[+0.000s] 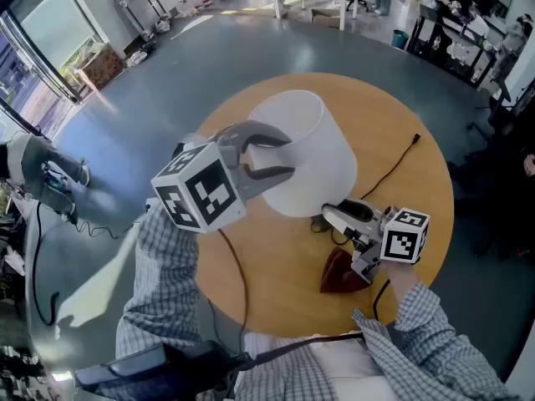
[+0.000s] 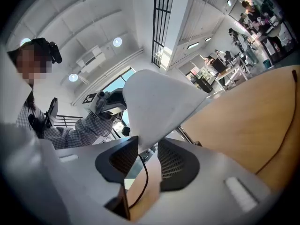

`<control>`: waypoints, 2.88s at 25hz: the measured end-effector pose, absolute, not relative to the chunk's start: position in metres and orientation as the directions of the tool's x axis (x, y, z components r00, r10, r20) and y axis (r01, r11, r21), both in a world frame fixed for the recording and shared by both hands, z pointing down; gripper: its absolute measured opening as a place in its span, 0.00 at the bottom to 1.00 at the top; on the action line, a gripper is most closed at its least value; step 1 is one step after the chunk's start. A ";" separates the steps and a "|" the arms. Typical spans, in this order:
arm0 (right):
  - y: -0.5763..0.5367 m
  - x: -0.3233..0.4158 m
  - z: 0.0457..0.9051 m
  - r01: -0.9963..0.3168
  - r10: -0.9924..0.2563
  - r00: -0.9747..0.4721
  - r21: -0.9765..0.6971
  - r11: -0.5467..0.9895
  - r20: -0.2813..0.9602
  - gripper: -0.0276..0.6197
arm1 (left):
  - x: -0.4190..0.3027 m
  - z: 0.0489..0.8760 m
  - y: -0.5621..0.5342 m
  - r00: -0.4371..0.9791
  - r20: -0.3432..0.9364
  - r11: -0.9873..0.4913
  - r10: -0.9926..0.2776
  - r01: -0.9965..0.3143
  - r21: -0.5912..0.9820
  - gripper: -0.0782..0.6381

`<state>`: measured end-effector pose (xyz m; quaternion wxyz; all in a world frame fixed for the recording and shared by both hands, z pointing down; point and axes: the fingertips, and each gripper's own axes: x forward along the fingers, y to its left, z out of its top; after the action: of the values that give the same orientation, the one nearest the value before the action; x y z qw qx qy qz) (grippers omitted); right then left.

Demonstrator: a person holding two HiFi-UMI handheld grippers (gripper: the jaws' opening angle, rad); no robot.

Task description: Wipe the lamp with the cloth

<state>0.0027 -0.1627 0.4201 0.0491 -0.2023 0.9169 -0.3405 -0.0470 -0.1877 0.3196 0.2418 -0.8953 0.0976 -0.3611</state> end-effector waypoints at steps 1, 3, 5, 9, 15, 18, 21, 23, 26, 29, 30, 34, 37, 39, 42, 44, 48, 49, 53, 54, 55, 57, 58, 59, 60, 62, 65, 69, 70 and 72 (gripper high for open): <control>-0.163 0.002 0.420 -0.334 -0.400 -0.915 -0.643 0.689 0.045 0.24 | -0.047 0.319 -0.189 0.716 0.603 -0.863 -0.351 0.002 -0.505 0.32; -0.162 0.001 0.420 -0.327 -0.390 -0.920 -0.637 0.698 0.045 0.23 | -0.047 0.319 -0.191 0.708 0.610 -0.862 -0.355 0.005 -0.507 0.32; -0.161 0.001 0.421 -0.322 -0.382 -0.923 -0.630 0.706 0.045 0.22 | -0.046 0.320 -0.192 0.703 0.614 -0.861 -0.359 0.005 -0.509 0.32; -0.164 -0.001 0.423 -0.321 -0.378 -0.925 -0.631 0.706 0.048 0.20 | -0.045 0.321 -0.198 0.680 0.628 -0.852 -0.378 0.009 -0.523 0.32; -0.169 -0.008 0.424 -0.308 -0.372 -0.927 -0.652 0.693 0.043 0.19 | -0.050 0.320 -0.203 0.657 0.647 -0.849 -0.388 0.019 -0.528 0.32; -0.163 -0.023 0.426 -0.291 -0.362 -0.931 -0.670 0.683 0.035 0.19 | -0.061 0.320 -0.197 0.648 0.656 -0.844 -0.388 0.037 -0.535 0.32; -0.161 -0.030 0.427 -0.274 -0.353 -0.935 -0.687 0.673 0.027 0.19 | -0.065 0.320 -0.197 0.635 0.672 -0.847 -0.382 0.051 -0.530 0.32; -0.162 -0.020 0.425 -0.263 -0.338 -0.941 -0.693 0.671 0.030 0.18 | -0.054 0.317 -0.199 0.629 0.681 -0.851 -0.375 0.058 -0.522 0.32; -0.159 -0.005 0.426 -0.256 -0.325 -0.945 -0.699 0.668 0.036 0.18 | -0.037 0.317 -0.195 0.625 0.688 -0.850 -0.369 0.071 -0.521 0.32; -0.158 -0.002 0.427 -0.264 -0.328 -0.944 -0.695 0.669 0.043 0.18 | -0.033 0.316 -0.191 0.631 0.683 -0.844 -0.369 0.081 -0.531 0.33; -0.158 -0.002 0.428 -0.269 -0.328 -0.943 -0.691 0.671 0.049 0.19 | -0.034 0.316 -0.190 0.634 0.678 -0.840 -0.372 0.081 -0.537 0.33; -0.158 -0.001 0.432 -0.285 -0.332 -0.941 -0.686 0.670 0.066 0.20 | -0.031 0.317 -0.186 0.664 0.640 -0.820 -0.388 0.069 -0.568 0.34; -0.159 0.001 0.433 -0.284 -0.340 -0.939 -0.696 0.659 0.061 0.21 | -0.027 0.314 -0.185 0.696 0.597 -0.805 -0.398 0.047 -0.591 0.36; -0.159 0.002 0.436 -0.281 -0.339 -0.939 -0.702 0.655 0.060 0.21 | -0.023 0.313 -0.183 0.713 0.577 -0.799 -0.398 0.040 -0.601 0.37; -0.158 0.002 0.437 -0.279 -0.337 -0.940 -0.706 0.651 0.061 0.21 | -0.019 0.311 -0.181 0.733 0.549 -0.791 -0.401 0.026 -0.611 0.39; -0.157 0.001 0.436 -0.279 -0.337 -0.940 -0.707 0.650 0.061 0.21 | -0.017 0.308 -0.181 0.747 0.528 -0.789 -0.405 0.006 -0.614 0.41; -0.156 0.001 0.434 -0.278 -0.335 -0.940 -0.704 0.653 0.060 0.22 | -0.012 0.305 -0.180 0.766 0.497 -0.792 -0.408 -0.027 -0.610 0.44; -0.155 0.002 0.435 -0.278 -0.334 -0.940 -0.703 0.655 0.061 0.22 | -0.011 0.305 -0.179 0.771 0.491 -0.795 -0.405 -0.031 -0.606 0.45; -0.152 0.003 0.439 -0.280 -0.326 -0.943 -0.700 0.657 0.071 0.22 | -0.008 0.307 -0.173 0.786 0.475 -0.800 -0.396 -0.041 -0.599 0.46; -0.151 0.002 0.440 -0.281 -0.325 -0.943 -0.700 0.657 0.073 0.23 | -0.008 0.307 -0.171 0.789 0.470 -0.799 -0.395 -0.043 -0.599 0.46; -0.150 0.001 0.441 -0.282 -0.324 -0.943 -0.699 0.657 0.075 0.23 | -0.009 0.306 -0.170 0.793 0.465 -0.799 -0.393 -0.045 -0.600 0.46; -0.149 0.000 0.441 -0.284 -0.324 -0.943 -0.700 0.656 0.079 0.23 | -0.008 0.305 -0.168 0.800 0.455 -0.799 -0.390 -0.048 -0.600 0.46; -0.149 0.001 0.441 -0.284 -0.323 -0.943 -0.700 0.655 0.080 0.24 | -0.006 0.305 -0.167 0.804 0.450 -0.799 -0.388 -0.050 -0.599 0.46; -0.148 0.003 0.442 -0.283 -0.322 -0.943 -0.701 0.654 0.081 0.24 | -0.004 0.304 -0.166 0.809 0.445 -0.800 -0.385 -0.053 -0.597 0.46; -0.148 0.005 0.442 -0.280 -0.320 -0.944 -0.703 0.654 0.079 0.25 | -0.001 0.304 -0.165 0.813 0.438 -0.802 -0.383 -0.057 -0.595 0.47; -0.148 0.009 0.443 -0.276 -0.317 -0.945 -0.705 0.653 0.077 0.27 | 0.004 0.303 -0.165 0.821 0.426 -0.803 -0.381 -0.065 -0.593 0.47; -0.147 0.012 0.444 -0.279 -0.320 -0.944 -0.707 0.649 0.079 0.27 | 0.009 0.302 -0.162 0.830 0.409 -0.802 -0.380 -0.075 -0.593 0.47; -0.143 0.016 0.444 -0.278 -0.329 -0.942 -0.717 0.640 0.072 0.30 | 0.012 0.295 -0.155 0.854 0.360 -0.807 -0.375 -0.110 -0.579 0.48; -0.144 0.016 0.444 -0.281 -0.330 -0.941 -0.718 0.637 0.075 0.30 | 0.011 0.291 -0.154 0.863 0.338 -0.810 -0.375 -0.128 -0.572 0.48; -0.146 0.012 0.445 -0.292 -0.330 -0.940 -0.715 0.635 0.090 0.30 | 0.006 0.281 -0.155 0.881 0.291 -0.820 -0.373 -0.166 -0.548 0.48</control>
<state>0.0115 -0.1456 0.4448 0.0244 -0.1719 0.9038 -0.3912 0.0064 -0.1553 0.2808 0.2630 -0.9334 0.1444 -0.1967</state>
